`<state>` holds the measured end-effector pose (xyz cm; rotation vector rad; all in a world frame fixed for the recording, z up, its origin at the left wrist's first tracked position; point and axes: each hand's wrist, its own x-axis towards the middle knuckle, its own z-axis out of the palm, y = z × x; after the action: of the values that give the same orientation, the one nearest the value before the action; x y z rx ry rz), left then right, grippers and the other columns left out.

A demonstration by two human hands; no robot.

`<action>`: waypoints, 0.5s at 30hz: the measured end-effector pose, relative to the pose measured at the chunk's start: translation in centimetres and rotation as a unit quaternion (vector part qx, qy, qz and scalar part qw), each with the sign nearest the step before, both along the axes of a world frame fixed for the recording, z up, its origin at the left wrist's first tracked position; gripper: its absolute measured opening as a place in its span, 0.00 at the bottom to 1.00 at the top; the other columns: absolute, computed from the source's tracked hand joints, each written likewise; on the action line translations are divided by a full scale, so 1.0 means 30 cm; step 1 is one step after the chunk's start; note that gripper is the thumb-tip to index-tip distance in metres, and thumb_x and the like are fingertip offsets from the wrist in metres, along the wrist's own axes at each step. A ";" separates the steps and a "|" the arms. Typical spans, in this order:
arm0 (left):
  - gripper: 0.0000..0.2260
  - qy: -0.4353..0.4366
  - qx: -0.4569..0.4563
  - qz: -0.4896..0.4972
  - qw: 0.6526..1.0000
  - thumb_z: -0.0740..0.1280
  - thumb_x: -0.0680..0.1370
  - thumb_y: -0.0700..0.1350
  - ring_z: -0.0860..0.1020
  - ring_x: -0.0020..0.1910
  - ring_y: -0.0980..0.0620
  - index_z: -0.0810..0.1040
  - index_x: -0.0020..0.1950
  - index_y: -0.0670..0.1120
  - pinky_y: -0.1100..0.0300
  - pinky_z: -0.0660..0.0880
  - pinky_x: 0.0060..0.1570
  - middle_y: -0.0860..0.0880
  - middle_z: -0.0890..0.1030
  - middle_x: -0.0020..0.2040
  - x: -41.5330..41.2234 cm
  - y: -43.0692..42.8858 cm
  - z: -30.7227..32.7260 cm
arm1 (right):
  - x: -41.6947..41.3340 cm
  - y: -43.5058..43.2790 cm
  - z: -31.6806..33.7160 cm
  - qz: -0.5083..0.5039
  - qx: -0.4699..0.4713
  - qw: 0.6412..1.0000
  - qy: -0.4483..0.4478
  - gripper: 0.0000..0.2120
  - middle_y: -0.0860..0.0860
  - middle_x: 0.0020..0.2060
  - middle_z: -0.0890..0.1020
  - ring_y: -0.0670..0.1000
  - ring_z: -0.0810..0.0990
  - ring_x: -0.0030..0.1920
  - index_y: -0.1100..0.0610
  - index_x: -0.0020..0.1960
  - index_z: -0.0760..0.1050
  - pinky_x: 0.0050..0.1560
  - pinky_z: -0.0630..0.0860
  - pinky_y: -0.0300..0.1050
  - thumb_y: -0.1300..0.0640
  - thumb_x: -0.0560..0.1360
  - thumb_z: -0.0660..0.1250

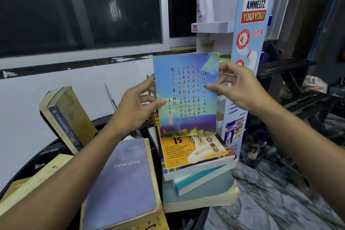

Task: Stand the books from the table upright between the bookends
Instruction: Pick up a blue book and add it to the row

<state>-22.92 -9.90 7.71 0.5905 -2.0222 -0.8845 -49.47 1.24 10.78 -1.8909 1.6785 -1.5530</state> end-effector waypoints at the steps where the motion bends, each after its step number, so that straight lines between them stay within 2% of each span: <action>1: 0.31 -0.001 -0.004 0.003 1.000 0.72 0.77 0.43 0.82 0.48 0.52 0.66 0.75 0.62 0.61 0.80 0.42 0.49 0.78 0.57 0.002 -0.002 -0.007 | 0.004 -0.009 -0.007 -0.008 -0.007 1.000 0.022 0.17 0.47 0.51 0.81 0.45 0.81 0.42 0.56 0.59 0.77 0.51 0.83 0.51 0.55 0.73 0.77; 4: 0.29 -0.012 -0.010 0.005 1.000 0.73 0.77 0.44 0.82 0.47 0.53 0.69 0.75 0.61 0.54 0.83 0.48 0.52 0.78 0.58 0.010 -0.010 -0.034 | 0.011 -0.033 -0.031 -0.031 -0.017 0.998 0.052 0.18 0.45 0.52 0.81 0.44 0.82 0.45 0.56 0.60 0.76 0.51 0.83 0.46 0.54 0.73 0.76; 8: 0.27 -0.022 -0.019 -0.017 0.999 0.72 0.77 0.45 0.79 0.44 0.57 0.70 0.74 0.59 0.56 0.82 0.50 0.52 0.79 0.61 0.014 0.003 -0.044 | 0.017 -0.063 -0.060 -0.072 -0.029 0.996 0.038 0.24 0.48 0.55 0.80 0.46 0.81 0.53 0.55 0.64 0.72 0.53 0.83 0.44 0.55 0.72 0.77; 10: 0.25 -0.026 -0.023 -0.032 0.999 0.72 0.78 0.45 0.78 0.43 0.58 0.71 0.72 0.62 0.58 0.82 0.50 0.54 0.80 0.62 0.014 0.017 -0.040 | 0.026 -0.074 -0.071 -0.119 -0.064 0.990 0.044 0.26 0.48 0.55 0.75 0.46 0.78 0.51 0.53 0.62 0.68 0.49 0.81 0.40 0.54 0.71 0.79; 12: 0.24 -0.028 -0.024 -0.036 0.999 0.71 0.78 0.45 0.78 0.44 0.58 0.71 0.70 0.64 0.60 0.82 0.51 0.56 0.80 0.62 0.014 0.027 -0.038 | 0.039 -0.082 -0.082 -0.142 -0.096 0.983 0.071 0.25 0.49 0.54 0.72 0.47 0.76 0.48 0.51 0.57 0.67 0.44 0.78 0.39 0.54 0.70 0.80; 15: 0.24 -0.026 -0.018 -0.033 0.999 0.72 0.77 0.47 0.79 0.47 0.51 0.72 0.72 0.60 0.56 0.82 0.53 0.57 0.81 0.62 0.015 0.031 -0.046 | 0.067 -0.090 -0.091 -0.127 -0.114 0.977 0.126 0.19 0.49 0.54 0.73 0.46 0.75 0.48 0.54 0.56 0.72 0.45 0.75 0.34 0.54 0.72 0.78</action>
<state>-22.46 -8.96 6.32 0.5344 -2.1112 -0.8767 -47.46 -1.44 8.05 -2.1347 1.9932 -1.7254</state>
